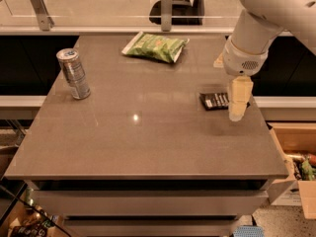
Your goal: Move rxbar chocolate near redbull can
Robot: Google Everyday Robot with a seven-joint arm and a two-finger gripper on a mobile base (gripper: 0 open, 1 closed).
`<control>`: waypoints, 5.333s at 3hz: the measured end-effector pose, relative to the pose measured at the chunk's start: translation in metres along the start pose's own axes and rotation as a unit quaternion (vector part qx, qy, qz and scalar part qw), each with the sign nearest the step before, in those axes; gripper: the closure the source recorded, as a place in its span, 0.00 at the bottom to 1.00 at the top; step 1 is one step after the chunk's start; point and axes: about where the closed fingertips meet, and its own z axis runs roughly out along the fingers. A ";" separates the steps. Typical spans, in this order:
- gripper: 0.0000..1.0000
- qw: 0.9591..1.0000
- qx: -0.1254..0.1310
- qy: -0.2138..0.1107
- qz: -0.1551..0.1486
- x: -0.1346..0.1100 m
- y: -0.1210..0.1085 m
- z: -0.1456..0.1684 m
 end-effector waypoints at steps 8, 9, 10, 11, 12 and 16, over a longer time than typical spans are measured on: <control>0.64 1.000 -0.021 0.019 -0.009 0.006 -0.007 0.032; 0.88 1.000 -0.021 0.019 -0.009 0.005 -0.008 0.024; 1.00 1.000 -0.021 0.019 -0.009 0.005 -0.008 0.024; 1.00 1.000 -0.020 0.018 -0.011 0.003 -0.008 0.022; 1.00 1.000 -0.013 0.002 -0.019 -0.008 -0.006 0.006; 1.00 0.995 0.018 -0.080 -0.058 -0.069 0.005 -0.051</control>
Offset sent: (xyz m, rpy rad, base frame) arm 0.0085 -0.0083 -0.0102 -0.0330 0.0161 0.0000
